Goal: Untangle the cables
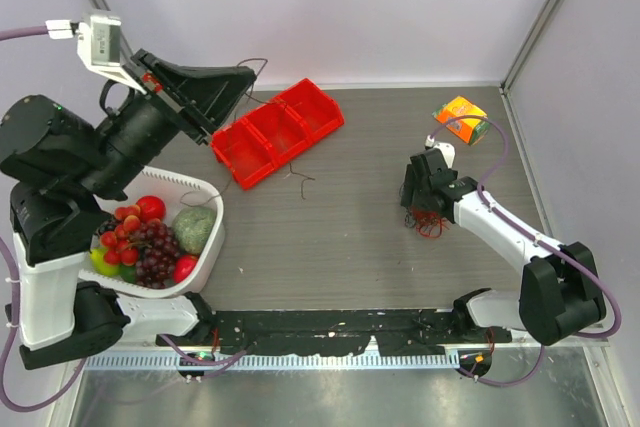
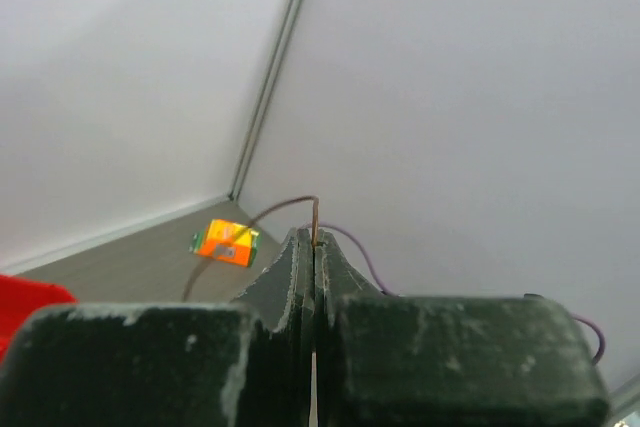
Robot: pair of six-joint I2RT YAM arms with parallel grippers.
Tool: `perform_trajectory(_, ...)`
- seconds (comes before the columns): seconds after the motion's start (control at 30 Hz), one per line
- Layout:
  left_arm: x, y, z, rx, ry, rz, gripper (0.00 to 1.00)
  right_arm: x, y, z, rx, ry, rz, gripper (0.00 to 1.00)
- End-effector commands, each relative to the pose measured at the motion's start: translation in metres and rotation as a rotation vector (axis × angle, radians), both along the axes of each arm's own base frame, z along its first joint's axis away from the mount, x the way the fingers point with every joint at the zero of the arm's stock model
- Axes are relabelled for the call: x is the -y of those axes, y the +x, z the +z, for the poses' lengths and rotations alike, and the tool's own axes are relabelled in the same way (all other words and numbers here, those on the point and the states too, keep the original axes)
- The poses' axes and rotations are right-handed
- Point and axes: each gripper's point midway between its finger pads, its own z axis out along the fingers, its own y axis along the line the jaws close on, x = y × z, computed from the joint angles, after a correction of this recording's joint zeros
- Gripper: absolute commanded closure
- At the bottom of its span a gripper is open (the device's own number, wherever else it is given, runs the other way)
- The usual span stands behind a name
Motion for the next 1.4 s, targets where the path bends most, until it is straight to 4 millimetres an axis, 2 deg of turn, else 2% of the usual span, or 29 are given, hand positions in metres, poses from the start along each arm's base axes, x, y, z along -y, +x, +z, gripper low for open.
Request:
perform_trajectory(0.0, 0.010, -0.012, 0.016, 0.053, -0.030, -0.085, 1.00, -0.004, 0.004, 0.003, 0.022, 0.003, 0.020, 0.28)
perform_trajectory(0.23, 0.025, 0.004, -0.020, -0.016, 0.000, -0.068, 1.00, -0.006, 0.005, 0.002, 0.023, 0.012, 0.027, 0.28)
perform_trajectory(0.3, 0.032, 0.011, -0.042, -0.060, 0.028, -0.061, 1.00, -0.006, 0.005, 0.002, 0.022, 0.016, 0.022, 0.28)
perform_trajectory(0.4, 0.041, 0.028, -0.098, -0.153, 0.093, -0.014, 1.00, -0.006, 0.004, 0.006, 0.034, 0.024, 0.016, 0.28)
perform_trajectory(0.47, 0.047, 0.044, -0.158, -0.248, 0.174, 0.043, 1.00, -0.003, 0.003, 0.007, 0.037, 0.017, 0.004, 0.28)
perform_trajectory(0.6, 0.053, 0.055, -0.248, -0.394, 0.250, 0.087, 1.00, 0.007, 0.000, 0.012, 0.045, -0.024, -0.029, 0.27)
perform_trajectory(0.7, 0.063, 0.056, -0.314, -0.503, 0.293, 0.079, 1.00, 0.009, 0.000, 0.020, 0.057, -0.024, -0.037, 0.28)
perform_trajectory(0.87, 0.066, 0.059, -0.399, -0.619, 0.434, 0.107, 1.00, -0.003, 0.002, 0.037, 0.086, 0.027, 0.005, 0.28)
perform_trajectory(1.0, 0.066, 0.069, -0.437, -0.653, 0.573, 0.149, 1.00, -0.016, -0.001, 0.045, 0.086, 0.047, 0.058, 0.28)
perform_trajectory(1.1, 0.079, 0.073, -0.459, -0.673, 0.654, 0.114, 1.00, -0.023, -0.007, 0.047, 0.072, 0.034, 0.091, 0.30)
perform_trajectory(1.27, 0.096, 0.076, -0.488, -0.720, 0.751, 0.063, 1.00, -0.045, -0.017, 0.063, 0.106, 0.058, 0.153, 0.30)
perform_trajectory(1.37, 0.102, 0.078, -0.499, -0.734, 0.764, 0.048, 0.86, -0.060, -0.024, 0.071, 0.116, 0.104, 0.216, 0.30)
